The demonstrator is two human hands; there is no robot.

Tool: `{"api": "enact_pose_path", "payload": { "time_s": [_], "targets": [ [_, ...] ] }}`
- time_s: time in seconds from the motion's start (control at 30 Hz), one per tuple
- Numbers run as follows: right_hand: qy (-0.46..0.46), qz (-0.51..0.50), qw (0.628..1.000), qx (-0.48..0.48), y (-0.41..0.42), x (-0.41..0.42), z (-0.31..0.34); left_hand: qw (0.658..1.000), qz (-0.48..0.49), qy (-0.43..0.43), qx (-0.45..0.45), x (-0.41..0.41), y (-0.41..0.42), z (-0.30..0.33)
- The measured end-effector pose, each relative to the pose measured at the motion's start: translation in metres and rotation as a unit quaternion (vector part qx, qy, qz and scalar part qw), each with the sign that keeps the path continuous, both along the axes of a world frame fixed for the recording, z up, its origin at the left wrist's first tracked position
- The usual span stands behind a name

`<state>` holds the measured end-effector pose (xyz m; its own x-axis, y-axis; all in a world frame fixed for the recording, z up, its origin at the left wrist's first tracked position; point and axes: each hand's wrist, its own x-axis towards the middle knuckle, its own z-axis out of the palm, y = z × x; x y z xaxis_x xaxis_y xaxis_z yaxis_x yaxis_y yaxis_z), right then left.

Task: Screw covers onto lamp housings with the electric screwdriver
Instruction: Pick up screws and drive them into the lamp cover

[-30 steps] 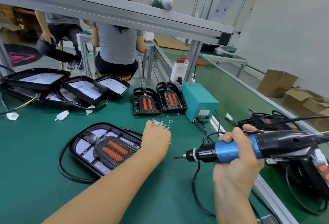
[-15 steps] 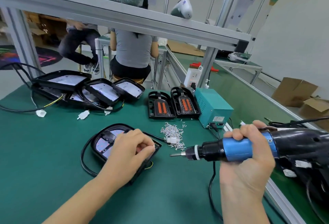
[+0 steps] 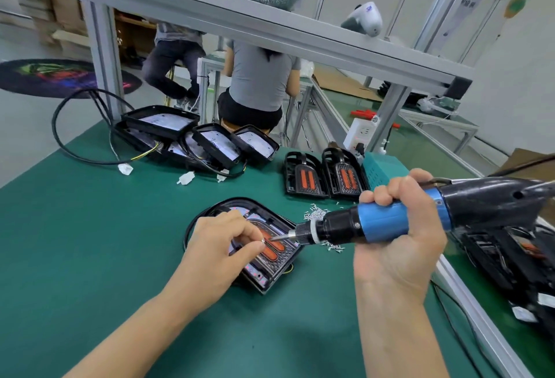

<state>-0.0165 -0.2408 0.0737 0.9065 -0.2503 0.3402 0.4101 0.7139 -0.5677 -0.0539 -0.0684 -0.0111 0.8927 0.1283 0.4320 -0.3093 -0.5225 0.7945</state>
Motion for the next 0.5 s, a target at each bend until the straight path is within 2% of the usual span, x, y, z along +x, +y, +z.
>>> {"api": "enact_pose_path", "payload": {
  "time_s": [0.4, 0.5],
  "targets": [
    [-0.001, 0.016, 0.999, -0.033, 0.013, -0.003, -0.004, 0.999, 0.008, -0.008, 0.041, -0.005, 0.007, -0.004],
    [0.017, 0.005, 0.999, -0.04, 0.014, -0.005, -0.003, 1.0, -0.005, 0.008, 0.027, -0.008, 0.011, -0.009]
  ]
}}
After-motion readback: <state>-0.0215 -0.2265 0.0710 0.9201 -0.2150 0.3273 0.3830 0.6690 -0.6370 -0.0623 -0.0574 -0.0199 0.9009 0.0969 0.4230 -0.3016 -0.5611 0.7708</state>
